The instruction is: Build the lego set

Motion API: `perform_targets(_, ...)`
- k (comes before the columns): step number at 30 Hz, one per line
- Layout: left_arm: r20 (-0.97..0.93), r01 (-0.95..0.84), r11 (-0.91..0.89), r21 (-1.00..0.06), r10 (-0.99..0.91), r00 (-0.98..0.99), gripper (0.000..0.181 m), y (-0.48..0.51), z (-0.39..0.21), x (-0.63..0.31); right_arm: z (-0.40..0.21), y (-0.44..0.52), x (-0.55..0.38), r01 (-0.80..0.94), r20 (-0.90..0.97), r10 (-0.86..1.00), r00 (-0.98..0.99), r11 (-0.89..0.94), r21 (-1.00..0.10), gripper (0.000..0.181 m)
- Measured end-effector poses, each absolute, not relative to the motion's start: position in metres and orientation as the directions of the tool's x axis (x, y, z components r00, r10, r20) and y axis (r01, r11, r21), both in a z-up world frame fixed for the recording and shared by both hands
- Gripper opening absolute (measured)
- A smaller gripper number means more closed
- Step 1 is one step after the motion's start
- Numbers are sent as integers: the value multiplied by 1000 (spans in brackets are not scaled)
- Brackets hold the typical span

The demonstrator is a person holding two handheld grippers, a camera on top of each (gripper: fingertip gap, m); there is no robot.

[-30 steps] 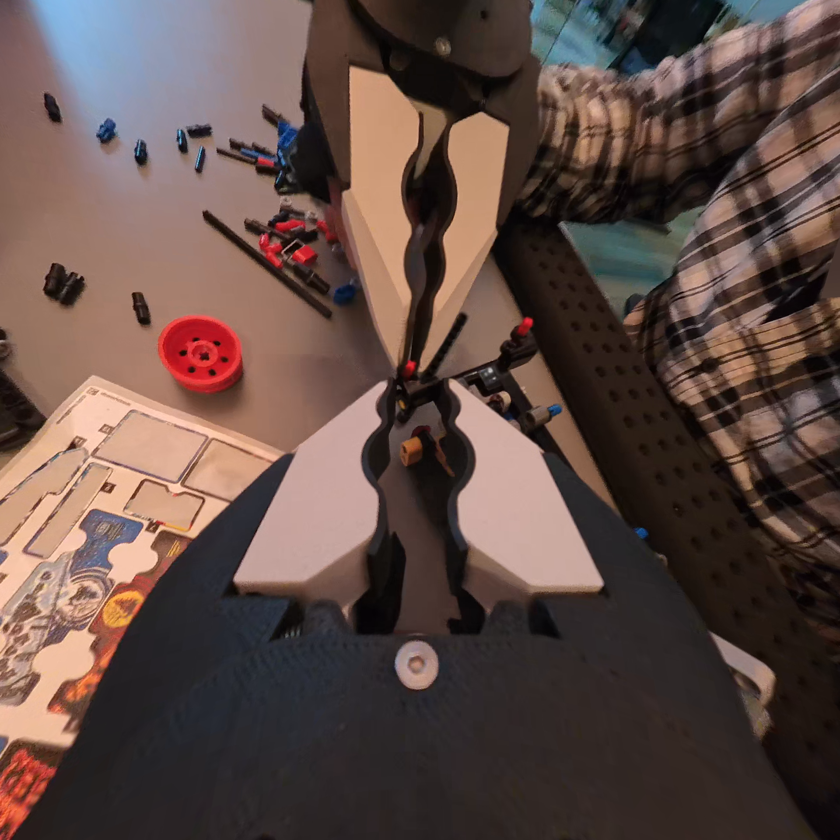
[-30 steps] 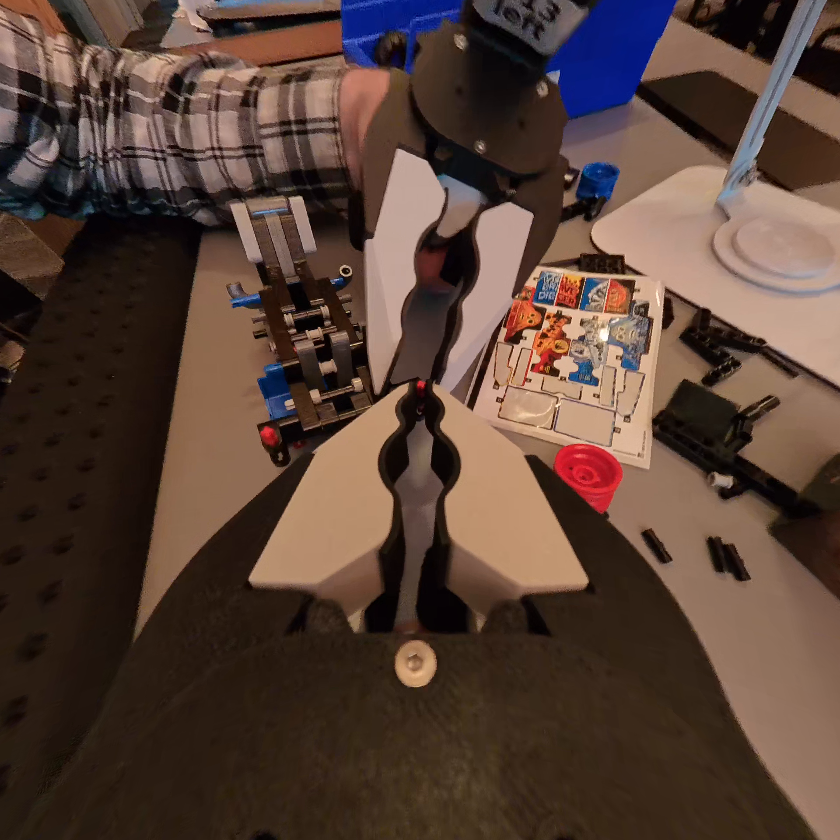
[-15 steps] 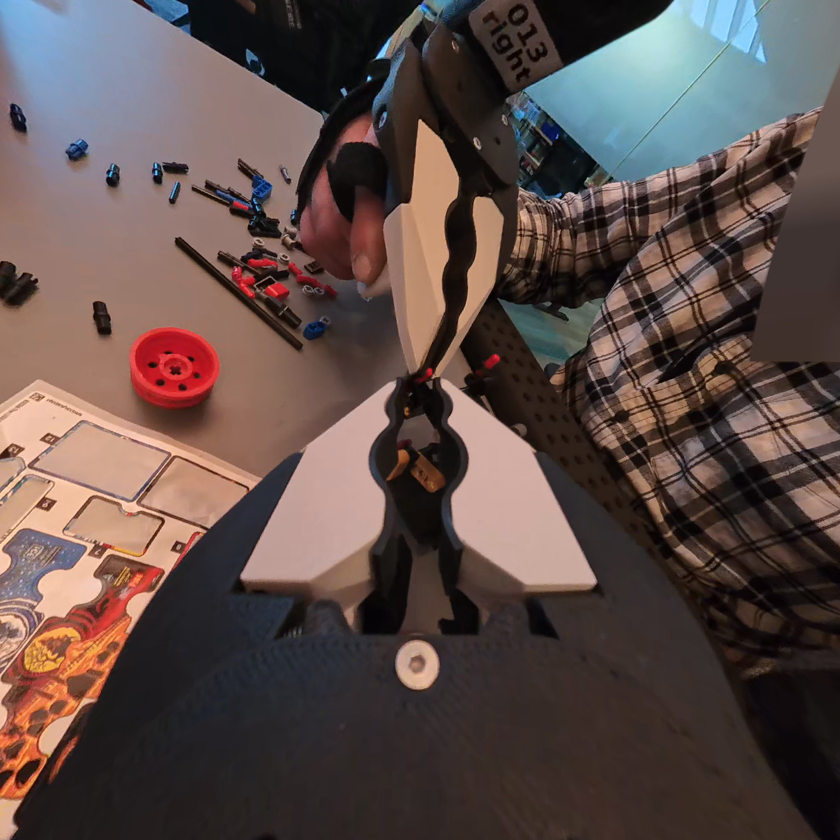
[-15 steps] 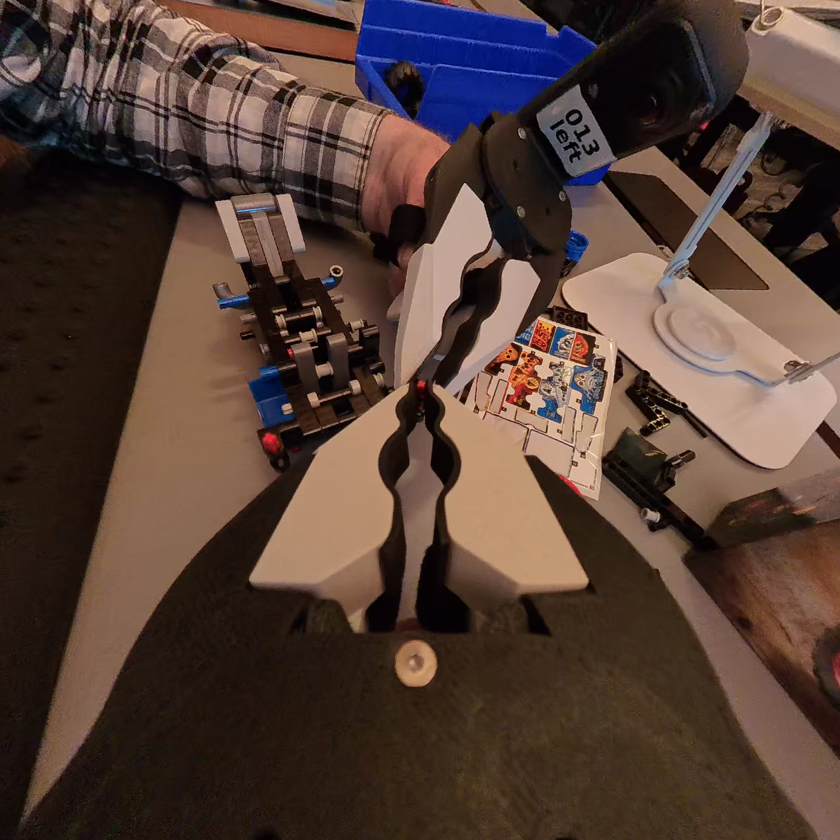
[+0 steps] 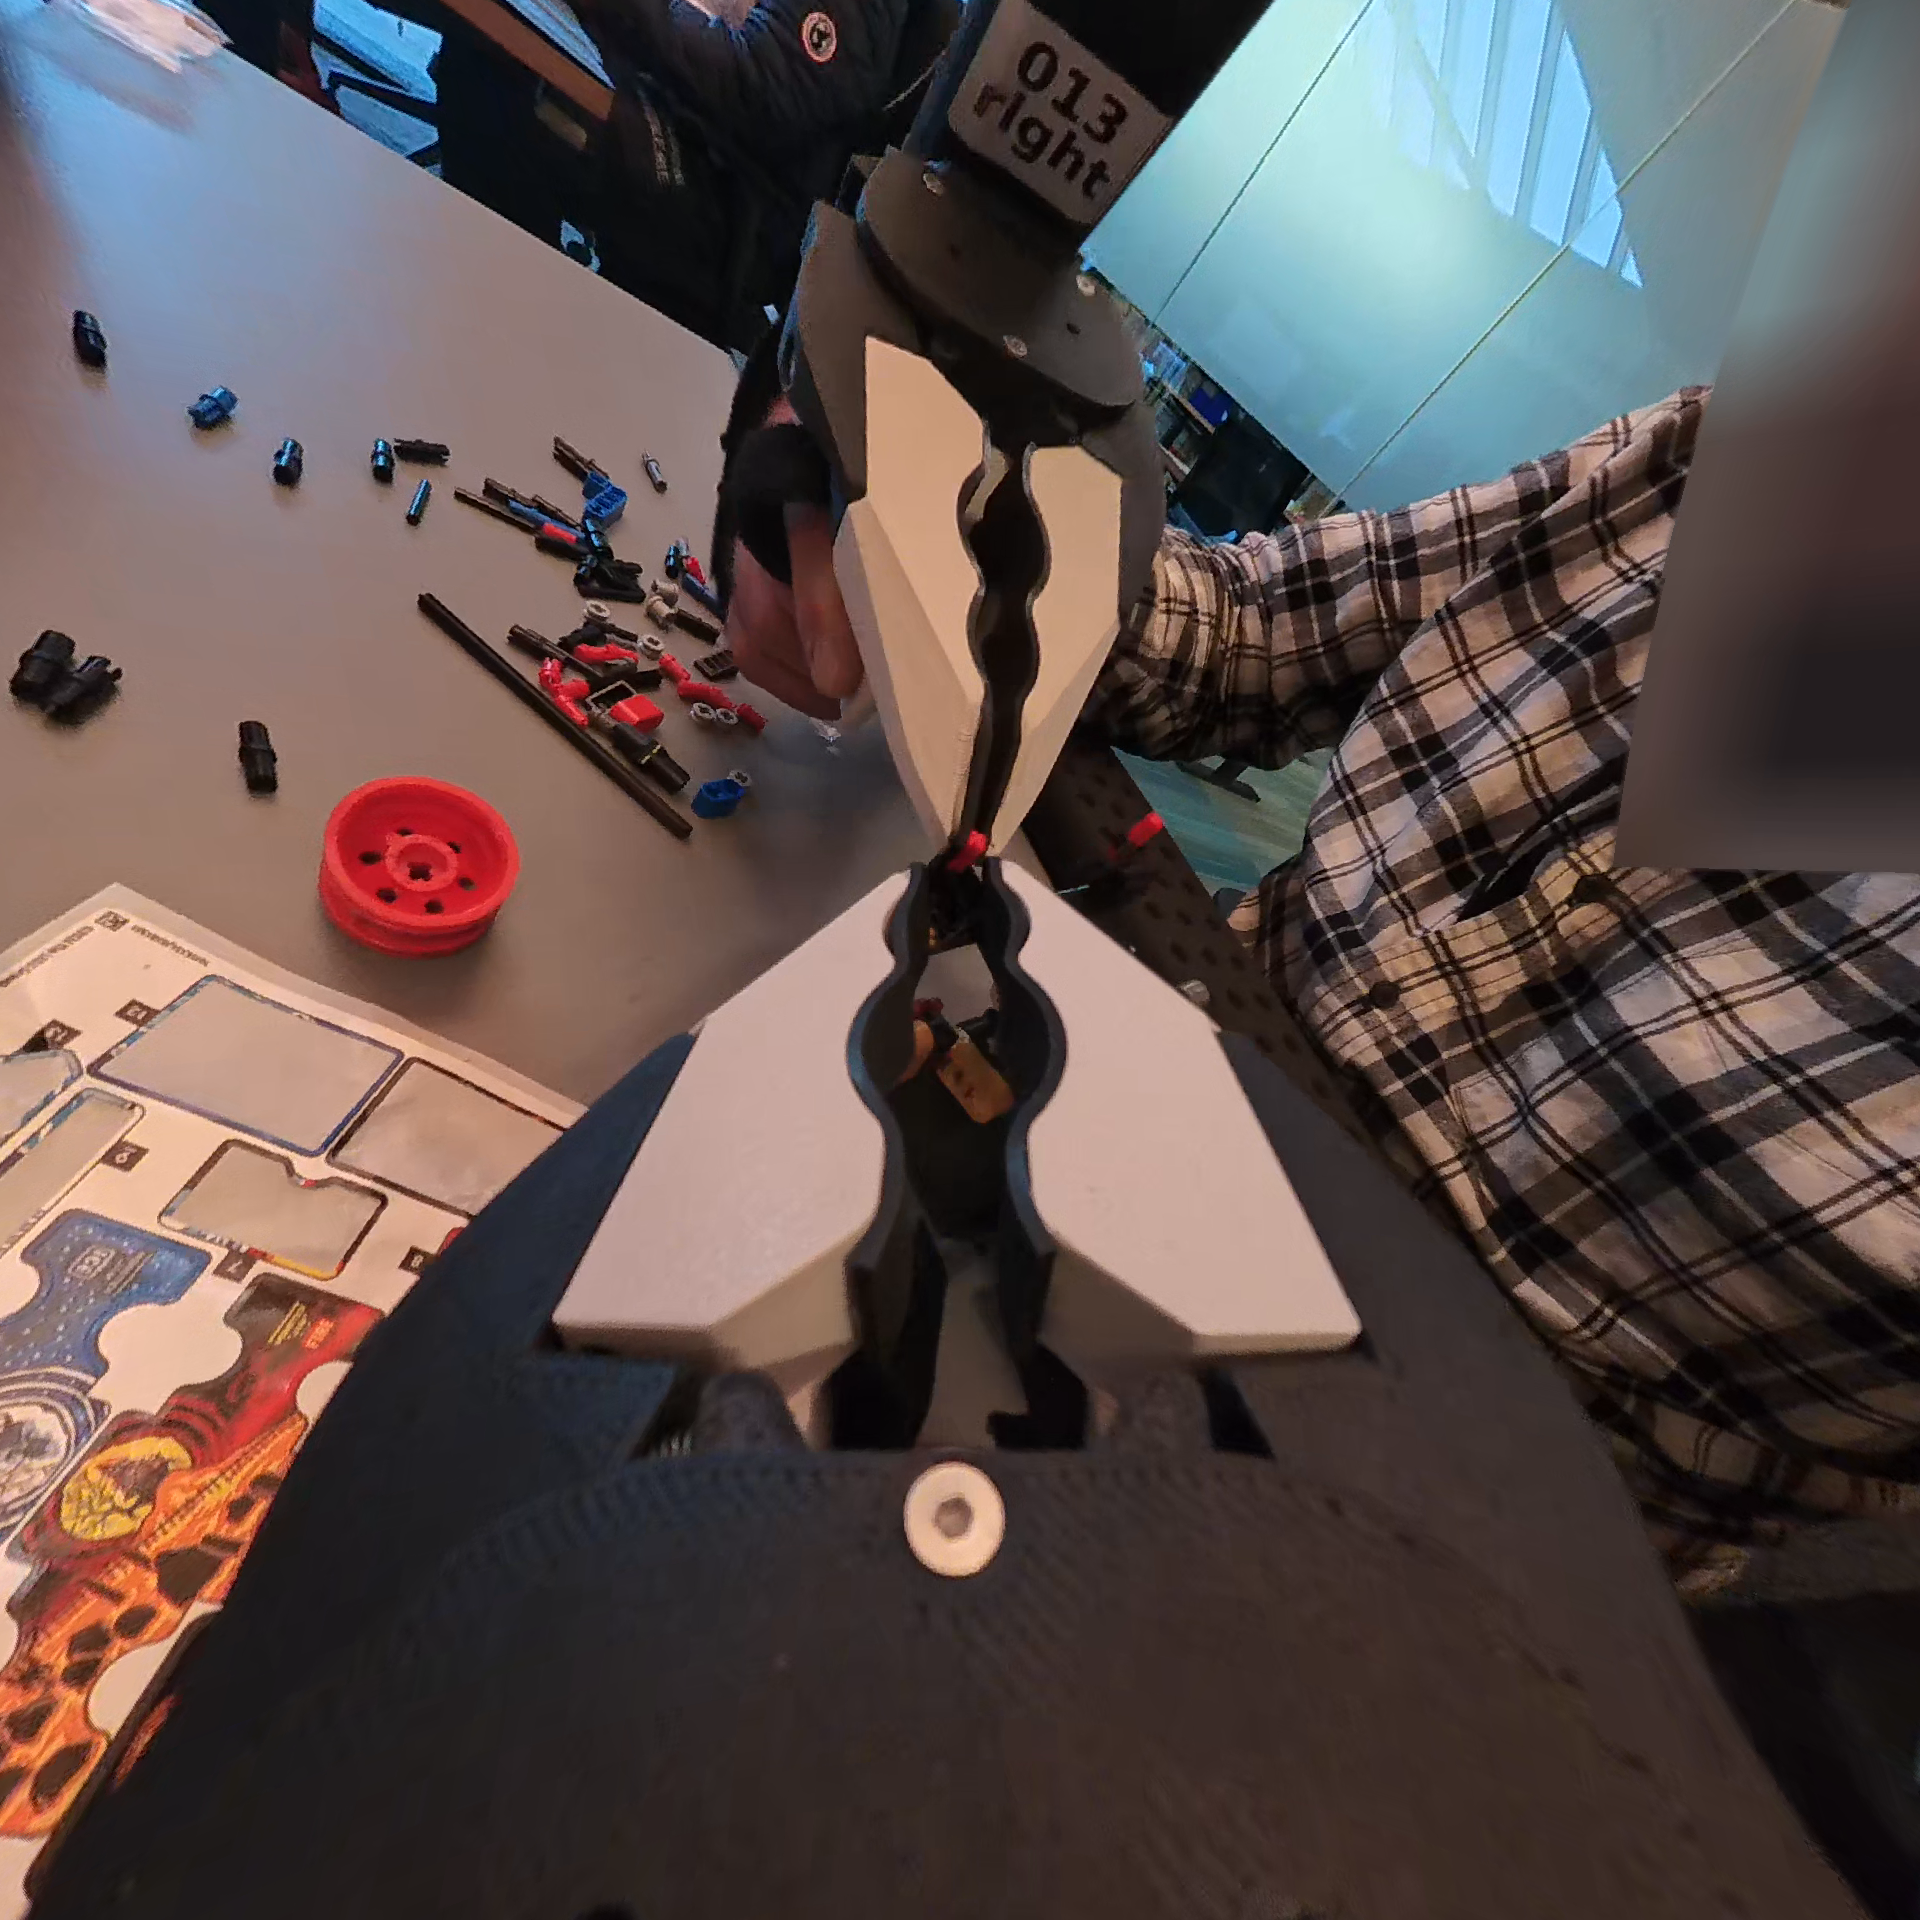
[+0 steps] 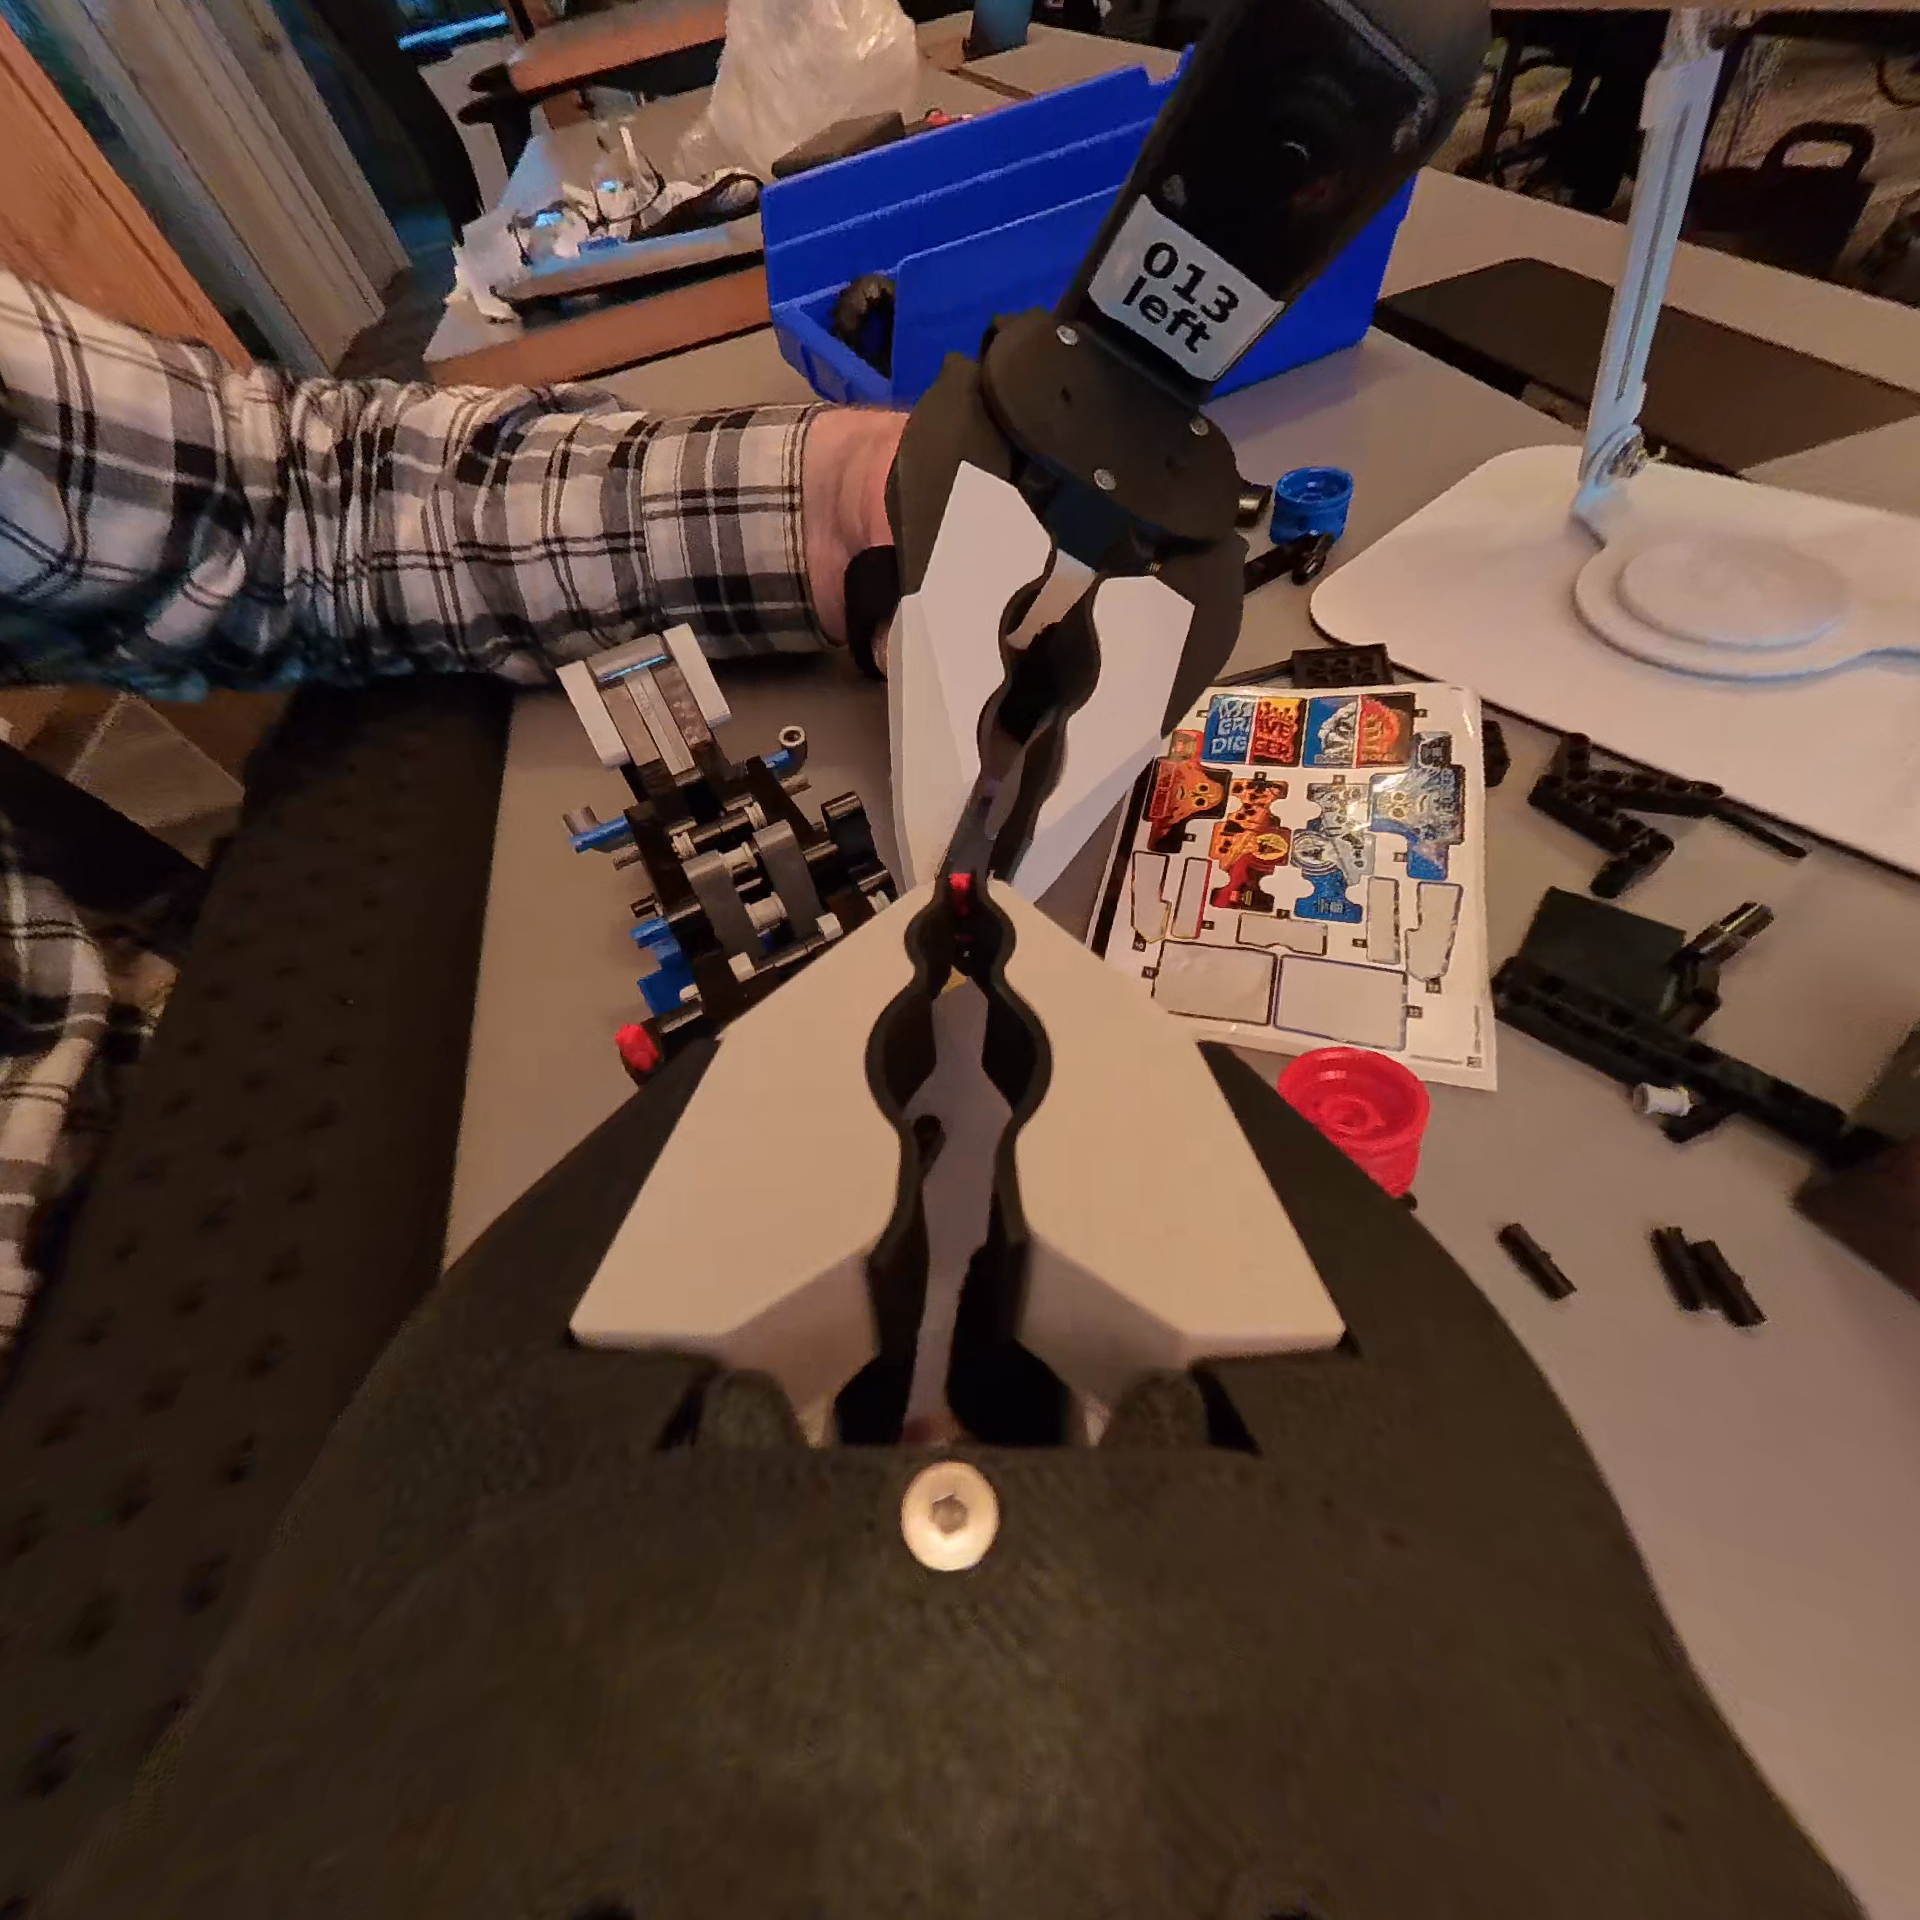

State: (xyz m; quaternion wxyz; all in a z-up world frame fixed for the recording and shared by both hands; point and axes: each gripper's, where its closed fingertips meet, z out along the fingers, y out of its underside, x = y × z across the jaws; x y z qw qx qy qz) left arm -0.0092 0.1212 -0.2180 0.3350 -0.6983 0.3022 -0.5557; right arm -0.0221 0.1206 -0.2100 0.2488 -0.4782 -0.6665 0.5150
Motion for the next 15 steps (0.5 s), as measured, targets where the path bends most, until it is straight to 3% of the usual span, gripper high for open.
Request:
perform_targets(2,580,-38,-599,-800,-788,204,8,123,-218,-10,-209,122,-23,378,-191,893,-408,-26,-926,0)
perform_targets(7,583,-34,-602,-798,-785,207,8,124,-218,-11,-208,122,-23,320,38,913,-407,181,-930,0)
perform_targets(15,598,-23,-615,-788,-774,207,8,126,-218,-12,-210,125,-24,370,-158,901,-405,3,-929,0)
